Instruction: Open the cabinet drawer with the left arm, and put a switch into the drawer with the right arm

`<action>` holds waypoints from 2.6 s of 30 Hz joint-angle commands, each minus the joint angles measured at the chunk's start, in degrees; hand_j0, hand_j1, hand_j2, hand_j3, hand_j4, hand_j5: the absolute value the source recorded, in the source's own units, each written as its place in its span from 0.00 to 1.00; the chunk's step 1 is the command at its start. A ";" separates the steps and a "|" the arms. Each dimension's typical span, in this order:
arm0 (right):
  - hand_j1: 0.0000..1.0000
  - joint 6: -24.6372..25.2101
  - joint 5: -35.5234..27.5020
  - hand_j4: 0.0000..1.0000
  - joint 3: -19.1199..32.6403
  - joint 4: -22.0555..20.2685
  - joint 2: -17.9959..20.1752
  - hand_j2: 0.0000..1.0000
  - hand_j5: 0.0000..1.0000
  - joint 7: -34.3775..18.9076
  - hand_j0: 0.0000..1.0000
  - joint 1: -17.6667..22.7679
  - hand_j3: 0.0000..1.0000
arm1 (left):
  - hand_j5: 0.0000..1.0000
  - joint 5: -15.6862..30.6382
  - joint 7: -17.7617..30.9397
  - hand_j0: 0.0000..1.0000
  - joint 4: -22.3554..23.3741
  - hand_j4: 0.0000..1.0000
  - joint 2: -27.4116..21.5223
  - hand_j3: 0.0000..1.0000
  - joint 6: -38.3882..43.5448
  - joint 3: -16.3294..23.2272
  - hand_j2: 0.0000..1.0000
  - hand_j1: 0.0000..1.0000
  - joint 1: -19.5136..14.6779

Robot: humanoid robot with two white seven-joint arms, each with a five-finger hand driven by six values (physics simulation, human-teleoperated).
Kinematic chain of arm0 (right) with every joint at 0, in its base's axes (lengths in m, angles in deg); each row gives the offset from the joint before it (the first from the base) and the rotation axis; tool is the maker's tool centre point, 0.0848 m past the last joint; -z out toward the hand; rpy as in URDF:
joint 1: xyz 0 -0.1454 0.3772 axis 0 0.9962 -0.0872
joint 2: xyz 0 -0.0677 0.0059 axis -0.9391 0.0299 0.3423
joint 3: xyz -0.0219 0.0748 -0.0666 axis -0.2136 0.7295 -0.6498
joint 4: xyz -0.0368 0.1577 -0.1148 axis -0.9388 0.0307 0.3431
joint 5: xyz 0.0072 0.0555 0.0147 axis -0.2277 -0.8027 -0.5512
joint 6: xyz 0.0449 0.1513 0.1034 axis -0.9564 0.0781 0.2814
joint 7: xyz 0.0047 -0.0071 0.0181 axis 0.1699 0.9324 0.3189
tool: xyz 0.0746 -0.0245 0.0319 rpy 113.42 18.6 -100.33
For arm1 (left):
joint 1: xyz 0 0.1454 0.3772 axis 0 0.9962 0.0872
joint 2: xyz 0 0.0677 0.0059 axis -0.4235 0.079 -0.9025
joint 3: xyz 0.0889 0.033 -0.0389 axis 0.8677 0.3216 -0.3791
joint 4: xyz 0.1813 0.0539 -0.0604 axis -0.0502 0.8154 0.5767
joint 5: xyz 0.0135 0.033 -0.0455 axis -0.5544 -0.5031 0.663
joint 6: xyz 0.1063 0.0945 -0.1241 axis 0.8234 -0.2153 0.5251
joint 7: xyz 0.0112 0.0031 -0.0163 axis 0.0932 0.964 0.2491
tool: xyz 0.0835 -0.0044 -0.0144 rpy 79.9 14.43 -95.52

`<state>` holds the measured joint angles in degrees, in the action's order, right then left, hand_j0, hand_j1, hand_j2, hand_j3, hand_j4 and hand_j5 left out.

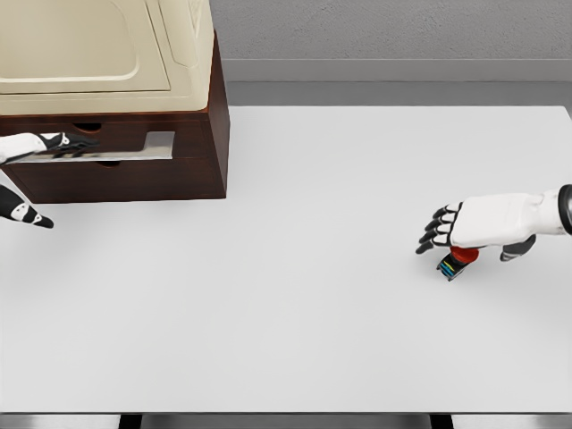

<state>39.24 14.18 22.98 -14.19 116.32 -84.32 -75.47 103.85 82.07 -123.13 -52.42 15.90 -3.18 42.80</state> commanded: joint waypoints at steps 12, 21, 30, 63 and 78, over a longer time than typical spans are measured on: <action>1.00 0.11 -0.20 1.00 -0.20 -0.42 0.11 1.00 1.00 0.01 1.00 0.09 1.00 | 1.00 -0.94 0.00 1.00 -0.60 1.00 -0.58 1.00 -0.86 3.25 1.00 1.00 0.26; 1.00 0.11 -0.11 1.00 -0.64 -0.24 -0.06 1.00 1.00 0.01 1.00 0.26 1.00 | 1.00 -0.67 0.00 1.00 -2.88 1.00 -2.87 1.00 -3.41 4.04 1.00 1.00 0.18; 1.00 0.11 -0.11 1.00 -0.55 -0.24 0.03 1.00 1.00 0.01 1.00 0.44 1.00 | 1.00 -0.15 0.00 1.00 -4.20 1.00 -4.54 1.00 -5.52 5.01 1.00 1.00 0.26; 0.99 0.11 -0.11 0.99 -0.46 -0.24 0.11 0.99 0.99 0.01 0.99 0.44 0.99 | 1.00 7.59 0.00 1.00 -4.46 1.00 -14.73 1.00 -19.41 12.13 1.00 1.00 0.18; 0.84 0.11 -0.03 0.84 -0.28 -0.16 0.20 0.84 0.84 0.01 0.84 0.53 0.84 | 1.00 9.96 0.00 1.00 -4.46 1.00 -19.56 1.00 -28.20 17.22 1.00 1.00 0.09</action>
<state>39.24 14.35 22.63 -14.37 116.46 -84.31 -74.94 111.75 81.46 -127.17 -71.46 -10.24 13.07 42.86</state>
